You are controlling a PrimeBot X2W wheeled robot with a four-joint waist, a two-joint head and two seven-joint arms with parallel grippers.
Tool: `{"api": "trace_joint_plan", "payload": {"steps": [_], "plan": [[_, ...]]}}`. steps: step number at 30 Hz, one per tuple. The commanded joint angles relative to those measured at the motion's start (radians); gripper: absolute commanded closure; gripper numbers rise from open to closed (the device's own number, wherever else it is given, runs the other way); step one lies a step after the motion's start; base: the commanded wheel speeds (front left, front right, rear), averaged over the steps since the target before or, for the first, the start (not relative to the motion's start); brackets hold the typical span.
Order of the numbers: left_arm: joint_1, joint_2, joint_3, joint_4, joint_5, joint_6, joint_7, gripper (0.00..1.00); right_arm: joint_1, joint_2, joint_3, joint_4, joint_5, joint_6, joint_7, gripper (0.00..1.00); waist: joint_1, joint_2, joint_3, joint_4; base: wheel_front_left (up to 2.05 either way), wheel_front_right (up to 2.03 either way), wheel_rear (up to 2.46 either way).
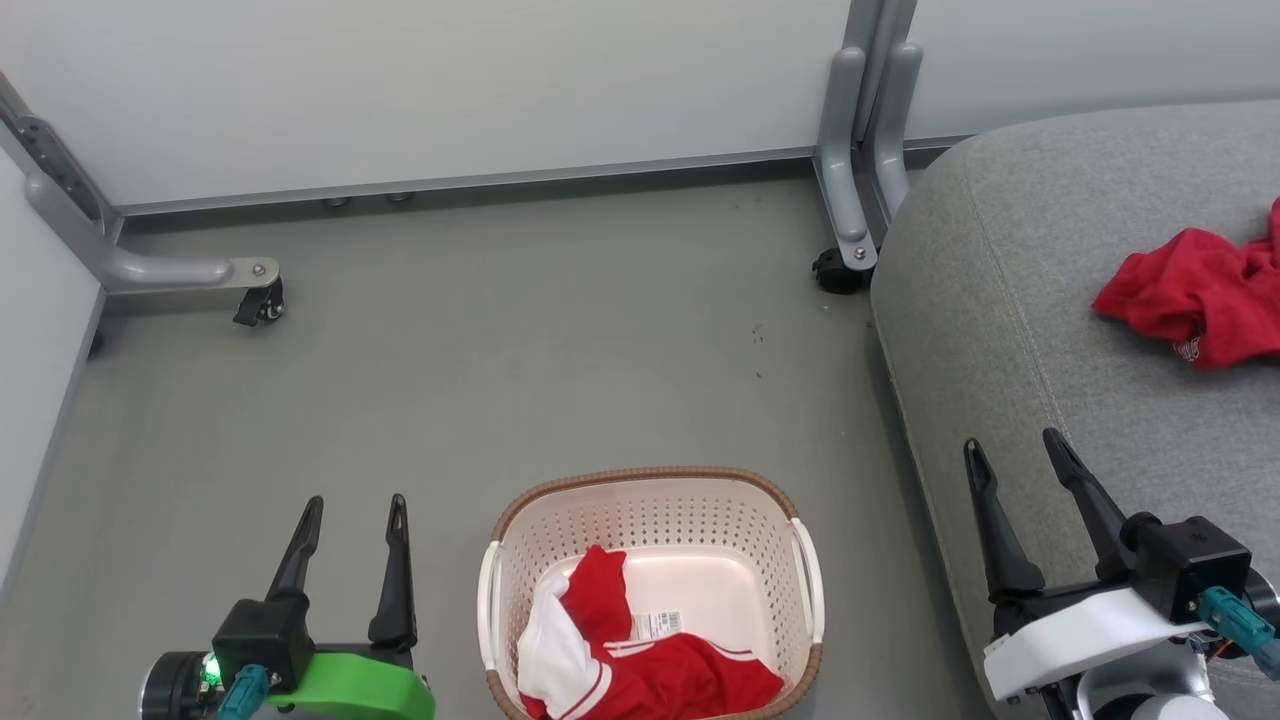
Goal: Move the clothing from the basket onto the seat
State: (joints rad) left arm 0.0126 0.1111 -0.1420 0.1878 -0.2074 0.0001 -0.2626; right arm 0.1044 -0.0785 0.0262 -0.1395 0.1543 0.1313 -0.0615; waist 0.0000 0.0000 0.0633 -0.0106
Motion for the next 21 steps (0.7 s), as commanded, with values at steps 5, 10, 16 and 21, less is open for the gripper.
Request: {"api": "trace_joint_plan", "payload": {"steps": [5, 10, 16, 21], "plan": [[-0.053, -0.01, -0.006, 0.005, 0.026, -0.01, -0.003, 0.0, -0.01, -0.006, -0.006, -0.017, -0.002, -0.001, 0.003, 0.0, 0.0, 0.0, 0.028, 0.007, 0.0, 0.0, 0.0], [-0.129, -0.023, -0.038, 0.043, 0.051, -0.029, -0.003, 0.0, -0.041, -0.015, -0.003, -0.034, 0.002, -0.001, 0.005, 0.0, 0.0, 0.0, 0.081, 0.015, 0.0, 0.0, 0.0], [-0.244, -0.045, -0.103, 0.134, 0.086, -0.047, -0.002, 0.0, -0.089, -0.03, 0.002, -0.06, 0.008, -0.001, 0.0, 0.0, 0.0, 0.0, 0.176, 0.009, 0.0, 0.0, 0.0], [-0.352, -0.054, -0.177, 0.258, 0.106, -0.055, -0.002, 0.0, -0.143, -0.039, 0.006, -0.084, 0.011, -0.001, -0.012, 0.0, 0.0, 0.0, 0.283, -0.009, 0.0, 0.0, 0.0]]}}
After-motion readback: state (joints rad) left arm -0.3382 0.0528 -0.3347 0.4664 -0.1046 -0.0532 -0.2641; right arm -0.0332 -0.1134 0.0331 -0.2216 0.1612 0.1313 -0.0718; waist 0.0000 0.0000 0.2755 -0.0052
